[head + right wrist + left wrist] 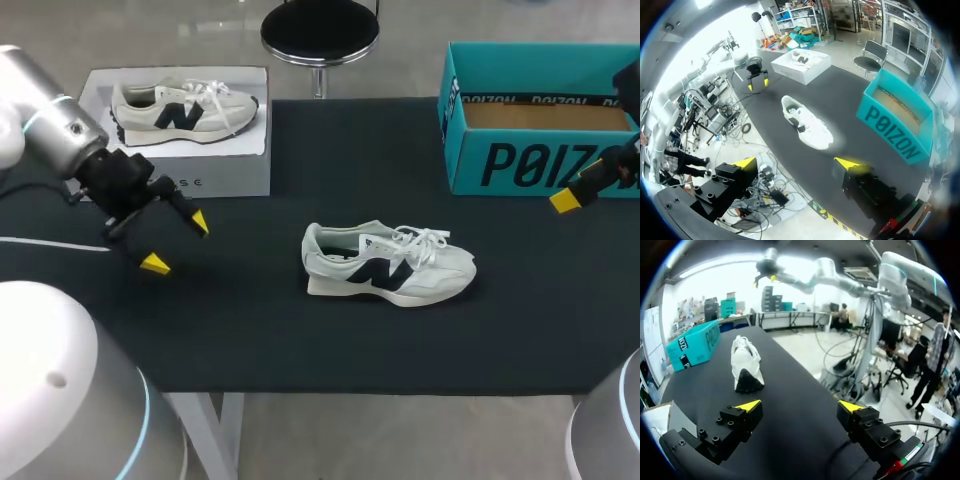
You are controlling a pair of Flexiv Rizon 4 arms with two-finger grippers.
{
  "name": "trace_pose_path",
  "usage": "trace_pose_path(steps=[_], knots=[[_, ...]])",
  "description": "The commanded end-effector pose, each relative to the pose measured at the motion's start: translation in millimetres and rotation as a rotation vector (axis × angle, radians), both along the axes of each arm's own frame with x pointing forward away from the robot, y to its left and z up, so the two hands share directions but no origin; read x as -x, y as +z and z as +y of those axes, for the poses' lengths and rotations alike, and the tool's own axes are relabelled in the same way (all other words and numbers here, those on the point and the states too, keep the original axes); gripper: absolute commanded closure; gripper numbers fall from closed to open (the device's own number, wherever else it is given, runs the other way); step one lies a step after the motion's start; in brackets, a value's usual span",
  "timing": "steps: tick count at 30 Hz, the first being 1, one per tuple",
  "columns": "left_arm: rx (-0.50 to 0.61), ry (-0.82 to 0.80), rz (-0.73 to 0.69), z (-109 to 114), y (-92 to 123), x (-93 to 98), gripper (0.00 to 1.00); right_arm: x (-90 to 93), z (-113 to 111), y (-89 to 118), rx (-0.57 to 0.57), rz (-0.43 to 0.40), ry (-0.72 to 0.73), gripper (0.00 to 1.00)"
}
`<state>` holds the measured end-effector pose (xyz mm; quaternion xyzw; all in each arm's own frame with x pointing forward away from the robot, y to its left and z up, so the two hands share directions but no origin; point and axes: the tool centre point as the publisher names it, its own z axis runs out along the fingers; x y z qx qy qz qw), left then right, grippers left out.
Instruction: Take the shoe out of the shoebox, open the shoe tongue, remove and reinsert the insole, then place the shoe into the shoebox
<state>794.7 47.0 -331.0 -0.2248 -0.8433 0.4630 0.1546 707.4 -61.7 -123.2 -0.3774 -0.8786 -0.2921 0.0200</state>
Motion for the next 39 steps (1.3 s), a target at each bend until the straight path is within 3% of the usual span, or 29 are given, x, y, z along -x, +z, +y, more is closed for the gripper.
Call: trace_pose_path(steps=[1,20,31,39], knots=[[0.026,0.035,-0.04,-18,-7,9.2,0.0,-2.6,1,0,0.002,0.004,0.002,0.0],[0.028,0.045,-0.038,-21,-12,4.0,0.0,-2.6,1,0,0.002,0.004,0.002,0.0],[0.278,0.232,-0.017,-30,-36,5.8,0.0,-2.6,1,0,0.002,0.004,0.002,0.0],[0.346,0.255,-0.03,-49,-45,10.3,0.0,-2.6,1,0,0.002,0.004,0.002,0.0]])
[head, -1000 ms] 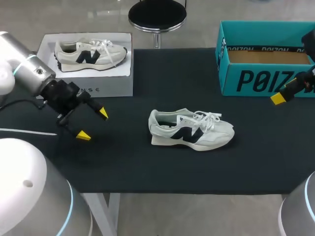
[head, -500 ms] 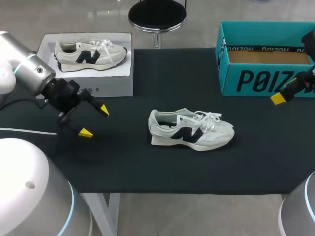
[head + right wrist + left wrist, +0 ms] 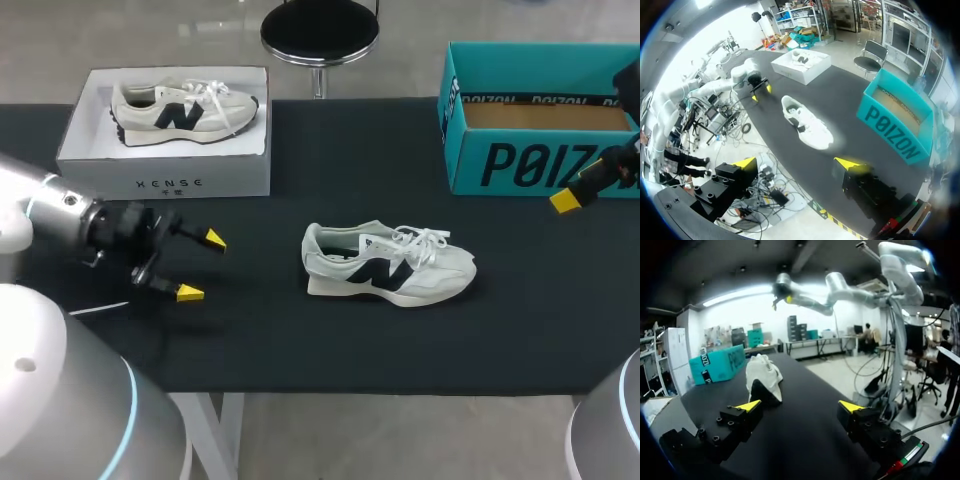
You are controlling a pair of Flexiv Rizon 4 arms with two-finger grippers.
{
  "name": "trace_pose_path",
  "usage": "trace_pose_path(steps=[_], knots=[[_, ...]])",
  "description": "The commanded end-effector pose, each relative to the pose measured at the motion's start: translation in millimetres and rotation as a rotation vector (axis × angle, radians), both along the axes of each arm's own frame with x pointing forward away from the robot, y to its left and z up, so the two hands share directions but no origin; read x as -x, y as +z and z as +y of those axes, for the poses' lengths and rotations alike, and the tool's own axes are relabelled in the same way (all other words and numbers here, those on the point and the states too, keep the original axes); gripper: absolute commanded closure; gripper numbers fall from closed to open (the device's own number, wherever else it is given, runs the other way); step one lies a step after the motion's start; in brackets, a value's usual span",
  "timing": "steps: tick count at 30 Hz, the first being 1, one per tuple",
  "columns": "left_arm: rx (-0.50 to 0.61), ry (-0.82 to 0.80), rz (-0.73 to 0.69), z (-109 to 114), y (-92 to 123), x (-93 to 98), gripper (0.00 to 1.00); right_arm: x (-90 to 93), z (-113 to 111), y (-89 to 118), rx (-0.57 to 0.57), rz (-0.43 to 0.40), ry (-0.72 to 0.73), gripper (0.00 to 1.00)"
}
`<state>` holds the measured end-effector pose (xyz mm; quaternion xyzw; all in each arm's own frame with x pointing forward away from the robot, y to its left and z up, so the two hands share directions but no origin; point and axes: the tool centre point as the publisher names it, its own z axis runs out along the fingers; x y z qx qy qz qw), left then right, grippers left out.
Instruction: Take the shoe out of the shoebox, open the shoe tongue, remove and reinsert the insole, then place the shoe into the shoebox
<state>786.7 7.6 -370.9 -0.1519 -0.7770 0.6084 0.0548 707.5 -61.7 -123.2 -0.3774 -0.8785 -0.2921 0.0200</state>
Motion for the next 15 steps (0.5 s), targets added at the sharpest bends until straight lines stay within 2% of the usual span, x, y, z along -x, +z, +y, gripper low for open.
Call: trace_pose_path(steps=[1,9,15], knots=[[0.015,0.025,-0.013,-12,-5,2.1,0.0,-2.5,1,0,0.002,0.004,0.002,0.0],[0.001,0.056,-0.011,-29,-11,-5.6,0.0,-2.5,1,0,0.002,0.004,0.002,0.0],[0.011,0.1,0.027,-47,-25,-21.3,0.0,-2.5,1,0,0.002,0.004,0.002,0.0]])
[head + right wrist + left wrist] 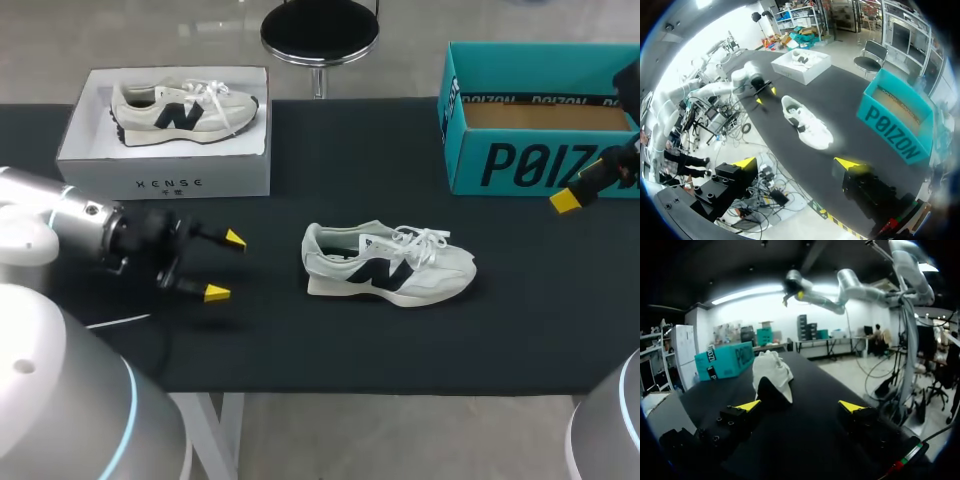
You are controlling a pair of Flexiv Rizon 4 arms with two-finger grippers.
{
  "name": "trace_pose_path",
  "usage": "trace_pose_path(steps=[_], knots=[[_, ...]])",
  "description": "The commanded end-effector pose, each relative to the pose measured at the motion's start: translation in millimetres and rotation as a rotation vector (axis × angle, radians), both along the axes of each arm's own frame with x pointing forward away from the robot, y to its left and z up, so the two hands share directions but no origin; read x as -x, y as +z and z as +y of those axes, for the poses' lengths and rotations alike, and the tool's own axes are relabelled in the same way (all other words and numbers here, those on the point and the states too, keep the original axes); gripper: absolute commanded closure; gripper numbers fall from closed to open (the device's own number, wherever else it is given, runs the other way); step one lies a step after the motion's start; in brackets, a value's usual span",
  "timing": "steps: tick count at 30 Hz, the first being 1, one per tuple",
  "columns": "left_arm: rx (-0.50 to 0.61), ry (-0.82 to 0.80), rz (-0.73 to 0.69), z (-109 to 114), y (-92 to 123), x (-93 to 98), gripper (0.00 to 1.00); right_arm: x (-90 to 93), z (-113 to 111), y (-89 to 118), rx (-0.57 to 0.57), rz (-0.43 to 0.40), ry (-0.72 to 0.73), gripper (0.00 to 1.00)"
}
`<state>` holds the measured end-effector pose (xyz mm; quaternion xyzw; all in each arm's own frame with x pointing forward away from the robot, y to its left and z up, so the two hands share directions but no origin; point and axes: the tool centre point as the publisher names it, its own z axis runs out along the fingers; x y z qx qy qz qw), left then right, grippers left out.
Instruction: Take the shoe out of the shoebox, open the shoe tongue, remove and reinsert the insole, then place the shoe into the shoebox
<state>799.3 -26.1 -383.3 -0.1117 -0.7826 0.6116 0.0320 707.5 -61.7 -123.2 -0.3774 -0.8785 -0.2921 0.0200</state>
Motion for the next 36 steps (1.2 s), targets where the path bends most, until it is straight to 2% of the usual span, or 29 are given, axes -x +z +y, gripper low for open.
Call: trace_pose_path(steps=[1,11,16,27,36], knots=[[0.009,0.01,0.015,-16,-14,-11.6,0.0,-2.5,1,0,0.002,0.004,0.002,0.0],[0.006,0.035,0.031,-45,-27,-45.8,0.0,-2.5,1,0,0.002,0.004,0.002,0.0],[0.004,0.025,0.027,-60,-31,-55.3,0.0,-2.5,1,0,0.002,0.004,0.002,0.0],[-0.004,-0.006,0.056,-89,-46,-55.7,0.0,-2.5,1,0,0.002,0.004,0.002,0.0],[-0.009,-0.016,0.05,-104,-46,-51.5,0.0,-2.5,1,0,0.002,0.004,0.002,0.0]])
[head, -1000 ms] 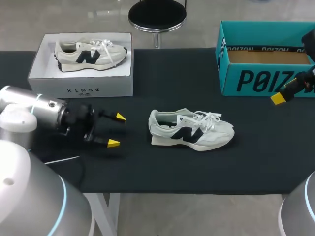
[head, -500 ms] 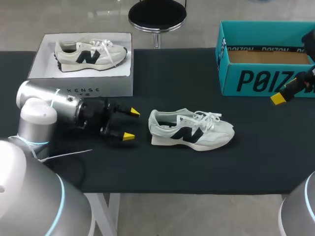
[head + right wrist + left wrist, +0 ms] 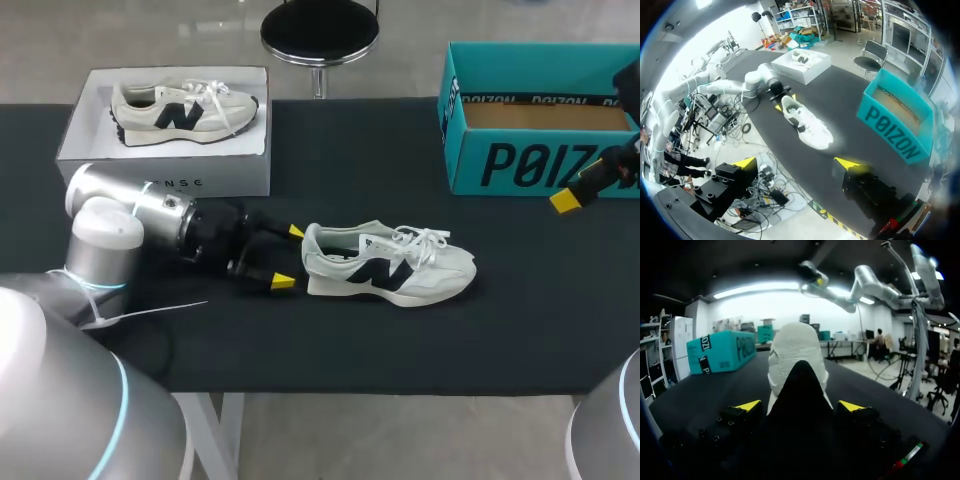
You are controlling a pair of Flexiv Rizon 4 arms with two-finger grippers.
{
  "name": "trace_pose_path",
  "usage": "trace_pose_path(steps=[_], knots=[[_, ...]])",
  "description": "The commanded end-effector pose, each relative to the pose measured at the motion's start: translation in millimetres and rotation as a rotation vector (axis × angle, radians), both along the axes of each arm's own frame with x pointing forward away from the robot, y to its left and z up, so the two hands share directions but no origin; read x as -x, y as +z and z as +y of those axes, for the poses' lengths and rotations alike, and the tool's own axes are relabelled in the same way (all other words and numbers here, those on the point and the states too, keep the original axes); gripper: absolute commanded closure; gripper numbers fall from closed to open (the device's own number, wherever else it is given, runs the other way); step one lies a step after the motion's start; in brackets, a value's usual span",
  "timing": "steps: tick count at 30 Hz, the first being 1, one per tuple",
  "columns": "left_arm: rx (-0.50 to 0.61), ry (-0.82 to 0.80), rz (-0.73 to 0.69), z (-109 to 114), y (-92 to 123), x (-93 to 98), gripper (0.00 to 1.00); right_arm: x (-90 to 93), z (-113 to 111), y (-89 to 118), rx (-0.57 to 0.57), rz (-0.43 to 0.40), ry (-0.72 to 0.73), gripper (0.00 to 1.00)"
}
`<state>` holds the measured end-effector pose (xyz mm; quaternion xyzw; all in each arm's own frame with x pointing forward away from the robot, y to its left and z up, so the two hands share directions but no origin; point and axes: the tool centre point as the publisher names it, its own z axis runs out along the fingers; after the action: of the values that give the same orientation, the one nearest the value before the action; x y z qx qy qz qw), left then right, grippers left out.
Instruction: Take the shoe out of the shoebox, open the shoe tongue, remove and reinsert the insole, then place the shoe into the shoebox
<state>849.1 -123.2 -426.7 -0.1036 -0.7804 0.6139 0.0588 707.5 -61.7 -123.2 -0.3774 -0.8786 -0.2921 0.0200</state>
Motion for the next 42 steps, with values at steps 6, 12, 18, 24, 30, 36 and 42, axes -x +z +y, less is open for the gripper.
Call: trace_pose_path(steps=[6,12,18,24,30,36,42], knots=[[-0.018,0.02,0.005,-16,-2,4.8,0.0,-2.5,1,0,0.002,0.004,0.002,0.0],[-0.017,0.027,0.006,-24,-1,8.2,0.0,-2.5,1,0,0.002,0.004,0.002,0.0],[-0.017,0.032,0.001,-29,-3,9.6,0.0,-2.5,1,0,0.002,0.004,0.002,0.0],[-0.016,0.047,0.013,-32,-10,8.6,0.0,-2.5,1,0,0.002,0.004,0.002,0.0],[-0.024,0.065,0.017,-35,-14,9.8,0.0,-2.5,1,0,0.002,0.004,0.002,0.0],[-0.052,0.091,0.012,-38,-18,11.1,0.0,-2.5,1,0,0.002,0.004,0.002,0.0],[-0.073,0.086,0.015,-40,-21,14.1,1.0,-2.5,1,0,0.002,0.004,0.002,0.0]])
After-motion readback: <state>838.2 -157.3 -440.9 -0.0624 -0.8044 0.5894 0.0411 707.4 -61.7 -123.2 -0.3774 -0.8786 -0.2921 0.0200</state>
